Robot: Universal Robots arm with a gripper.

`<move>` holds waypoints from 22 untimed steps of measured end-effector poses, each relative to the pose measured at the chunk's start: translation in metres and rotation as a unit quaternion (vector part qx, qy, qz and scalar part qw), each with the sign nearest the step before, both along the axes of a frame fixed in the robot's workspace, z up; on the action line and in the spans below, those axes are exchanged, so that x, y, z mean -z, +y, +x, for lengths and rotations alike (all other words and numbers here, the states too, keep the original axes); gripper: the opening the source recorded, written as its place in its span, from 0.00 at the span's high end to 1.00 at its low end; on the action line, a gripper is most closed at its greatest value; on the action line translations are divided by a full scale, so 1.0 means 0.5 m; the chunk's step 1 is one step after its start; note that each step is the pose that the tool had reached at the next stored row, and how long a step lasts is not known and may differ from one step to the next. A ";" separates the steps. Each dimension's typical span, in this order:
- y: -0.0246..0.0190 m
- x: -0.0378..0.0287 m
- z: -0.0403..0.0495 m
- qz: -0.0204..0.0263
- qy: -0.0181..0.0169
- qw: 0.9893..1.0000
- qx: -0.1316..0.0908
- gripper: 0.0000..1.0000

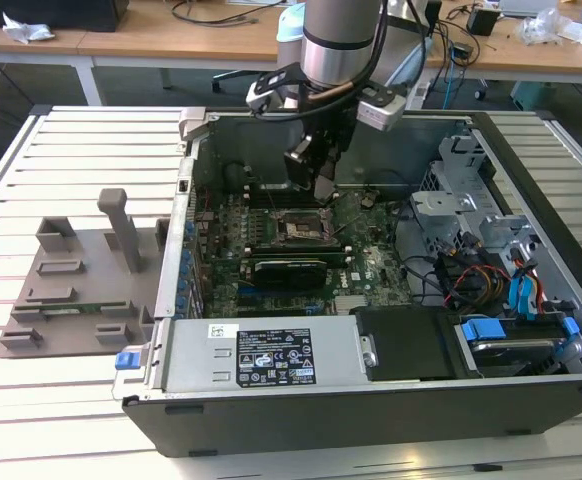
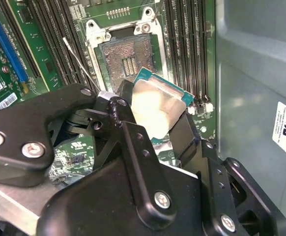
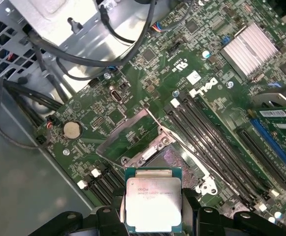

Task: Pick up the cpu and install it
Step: 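Place the cpu into insertion slot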

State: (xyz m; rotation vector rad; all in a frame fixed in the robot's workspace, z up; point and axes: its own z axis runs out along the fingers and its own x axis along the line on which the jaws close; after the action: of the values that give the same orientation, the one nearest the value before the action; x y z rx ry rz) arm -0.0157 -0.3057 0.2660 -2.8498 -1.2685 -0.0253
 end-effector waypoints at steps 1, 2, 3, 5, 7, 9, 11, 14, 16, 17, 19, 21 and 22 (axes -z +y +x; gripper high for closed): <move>0.0000 0.000 0.000 0.000 0.000 1.000 0.004 0.45; 0.0000 0.000 0.000 0.000 0.000 1.000 0.008 0.45; 0.0000 0.000 0.000 0.000 0.000 1.000 0.011 0.45; 0.0000 0.000 0.000 0.000 0.000 1.000 0.021 0.45; 0.0000 0.000 0.000 0.000 0.000 0.999 0.034 0.45; 0.0000 0.000 0.000 0.000 0.000 0.999 0.043 0.45; 0.0000 0.000 0.000 0.000 0.000 0.999 0.053 0.45; 0.0000 0.000 0.000 0.000 0.000 0.998 0.066 0.45; 0.0000 0.000 0.000 0.000 0.000 0.998 0.067 0.45; 0.0000 0.000 0.000 0.000 0.000 0.998 0.062 0.45; 0.0001 0.000 0.000 -0.003 0.000 1.000 0.030 0.45; 0.0000 0.000 0.000 -0.008 0.000 1.000 -0.006 0.45; 0.0000 0.000 0.000 -0.009 -0.001 1.000 -0.015 0.45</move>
State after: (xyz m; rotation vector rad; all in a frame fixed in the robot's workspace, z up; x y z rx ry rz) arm -0.0157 -0.3057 0.2657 -2.8458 -1.3194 -0.0144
